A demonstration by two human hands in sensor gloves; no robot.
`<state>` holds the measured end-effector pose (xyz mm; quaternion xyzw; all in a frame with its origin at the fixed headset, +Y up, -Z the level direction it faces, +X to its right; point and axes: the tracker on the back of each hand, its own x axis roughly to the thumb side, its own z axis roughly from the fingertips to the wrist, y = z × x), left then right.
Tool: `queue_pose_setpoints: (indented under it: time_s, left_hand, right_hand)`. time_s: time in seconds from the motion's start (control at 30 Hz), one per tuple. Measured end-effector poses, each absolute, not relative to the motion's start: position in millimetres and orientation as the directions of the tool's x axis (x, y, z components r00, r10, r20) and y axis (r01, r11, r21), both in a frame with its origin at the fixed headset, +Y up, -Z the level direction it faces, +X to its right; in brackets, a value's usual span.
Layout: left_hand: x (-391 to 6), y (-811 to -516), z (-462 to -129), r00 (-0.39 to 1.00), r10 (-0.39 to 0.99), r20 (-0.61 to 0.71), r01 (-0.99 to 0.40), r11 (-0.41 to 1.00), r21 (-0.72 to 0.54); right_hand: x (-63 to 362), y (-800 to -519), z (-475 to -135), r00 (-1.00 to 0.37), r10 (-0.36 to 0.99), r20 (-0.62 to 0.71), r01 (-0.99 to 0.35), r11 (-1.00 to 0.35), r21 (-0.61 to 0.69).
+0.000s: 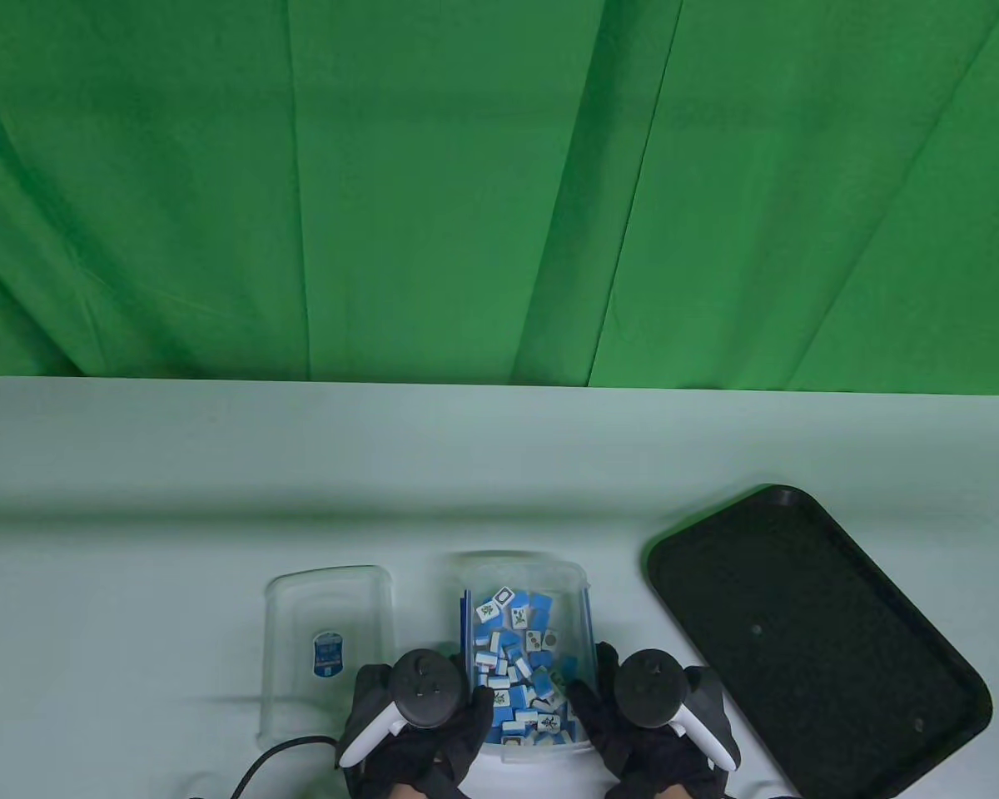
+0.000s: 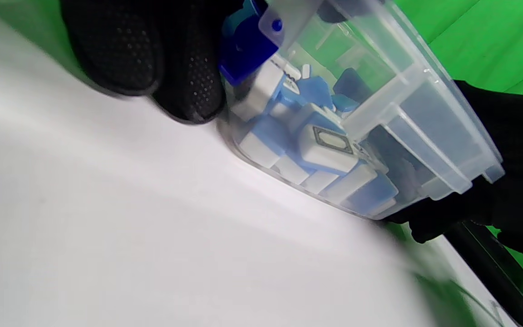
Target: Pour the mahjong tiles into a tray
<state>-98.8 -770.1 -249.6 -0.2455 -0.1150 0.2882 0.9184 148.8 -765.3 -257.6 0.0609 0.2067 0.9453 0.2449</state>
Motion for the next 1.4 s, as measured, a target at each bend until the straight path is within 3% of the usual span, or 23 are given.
queue_pose_setpoints:
  time_s: [0.8, 1.23, 1.4]
  left_hand:
    - [-100.3, -772.6, -249.8, 0.774, 0.627, 0.085, -0.520, 0.706, -0.481]
    - [-115.3, -763.5, -247.8, 0.647, 0.760, 0.062, -0.680, 0.611, -0.406]
    - [-123.0, -756.7, -245.2, 0.555, 0.829, 0.061, -0.775, 0.543, -0.325]
  right_hand:
    - [158.5, -768.1, -258.0, -0.821, 0.571, -0.008, -0.519, -0.740, 0.428]
    - [168.3, -755.2, -252.6, -0.642, 0.767, -0.012, -0.700, -0.579, 0.417]
    - [177.2, -753.3, -252.2, -0.449, 0.892, -0.054, -0.811, -0.382, 0.443]
